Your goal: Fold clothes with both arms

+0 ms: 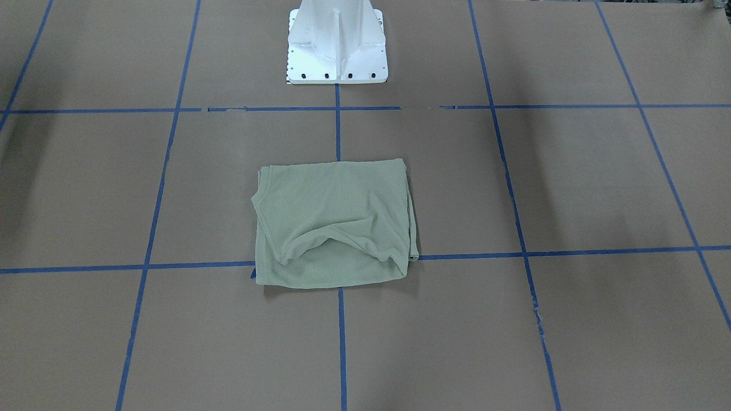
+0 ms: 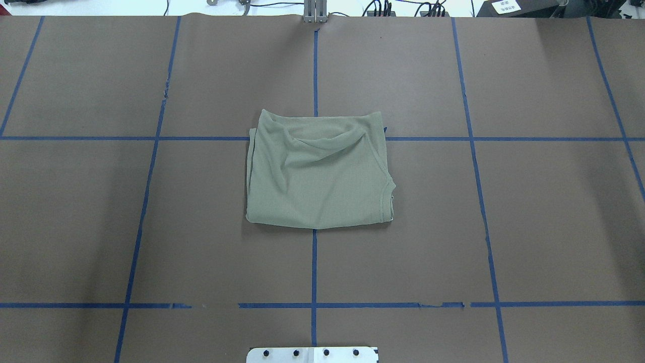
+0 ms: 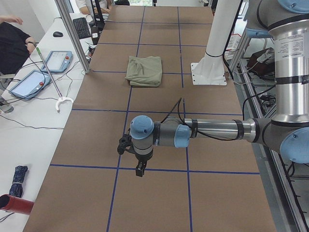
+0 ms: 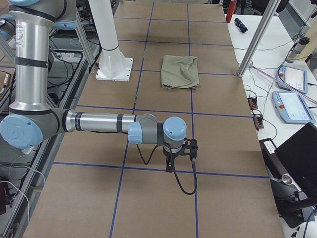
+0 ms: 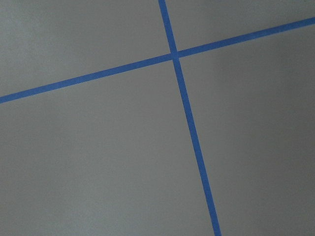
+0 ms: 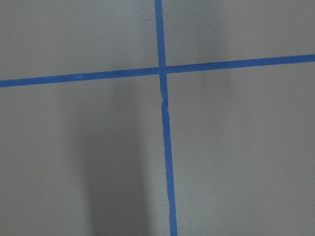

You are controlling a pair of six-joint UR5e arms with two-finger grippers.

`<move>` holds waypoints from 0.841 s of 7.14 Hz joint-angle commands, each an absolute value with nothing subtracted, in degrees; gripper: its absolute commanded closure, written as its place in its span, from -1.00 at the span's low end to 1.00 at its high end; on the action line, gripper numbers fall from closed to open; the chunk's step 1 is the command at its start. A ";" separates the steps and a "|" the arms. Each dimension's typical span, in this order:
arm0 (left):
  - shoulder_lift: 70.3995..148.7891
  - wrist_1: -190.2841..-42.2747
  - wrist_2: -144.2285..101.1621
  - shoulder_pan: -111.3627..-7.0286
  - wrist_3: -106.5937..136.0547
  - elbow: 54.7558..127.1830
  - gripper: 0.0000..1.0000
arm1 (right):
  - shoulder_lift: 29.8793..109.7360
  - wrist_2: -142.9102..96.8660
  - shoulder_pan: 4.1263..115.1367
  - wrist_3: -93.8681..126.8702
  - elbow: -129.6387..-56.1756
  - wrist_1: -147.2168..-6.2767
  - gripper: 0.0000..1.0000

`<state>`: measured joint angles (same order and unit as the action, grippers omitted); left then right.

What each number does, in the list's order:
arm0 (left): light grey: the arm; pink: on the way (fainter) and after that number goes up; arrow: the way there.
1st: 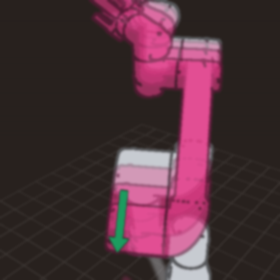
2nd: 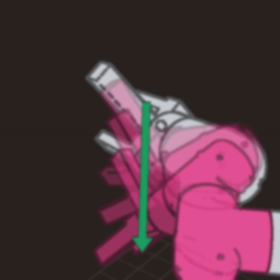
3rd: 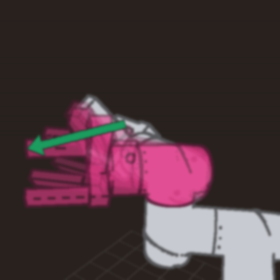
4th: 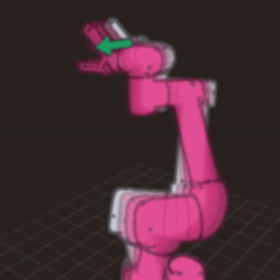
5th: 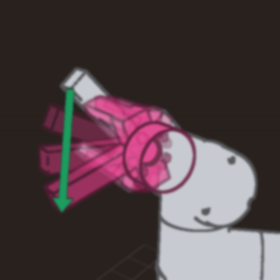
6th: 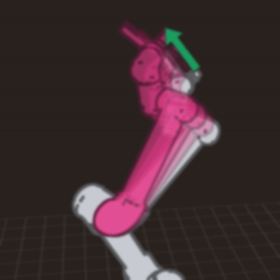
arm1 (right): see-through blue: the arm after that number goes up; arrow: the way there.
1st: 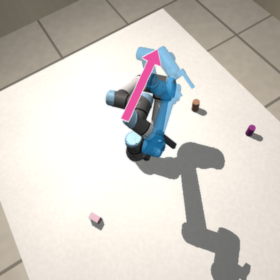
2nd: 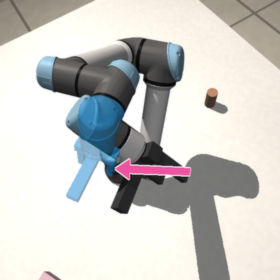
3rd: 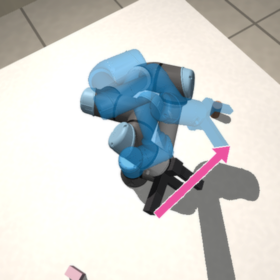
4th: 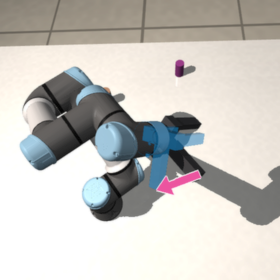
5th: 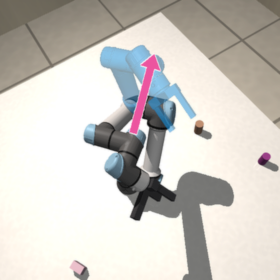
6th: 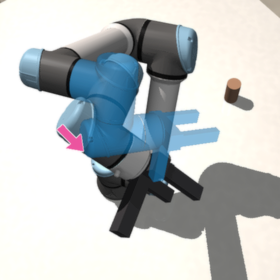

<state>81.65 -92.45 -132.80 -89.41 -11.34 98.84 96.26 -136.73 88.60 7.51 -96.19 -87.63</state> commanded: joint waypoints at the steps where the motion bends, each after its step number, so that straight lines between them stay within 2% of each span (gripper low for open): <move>1: 81.56 -92.37 -133.67 -89.47 -11.16 98.79 -1.00 | 96.15 -136.76 88.68 7.65 -96.24 -87.63 -1.00; 4: 80.52 -92.90 -135.09 -89.47 5.59 99.67 -1.00 | 96.15 -136.76 88.68 7.65 -96.24 -87.63 -1.00; 6: 80.68 -92.99 -134.83 -89.39 5.62 99.67 -1.00 | 96.07 -136.76 88.68 7.65 -96.33 -87.63 -1.00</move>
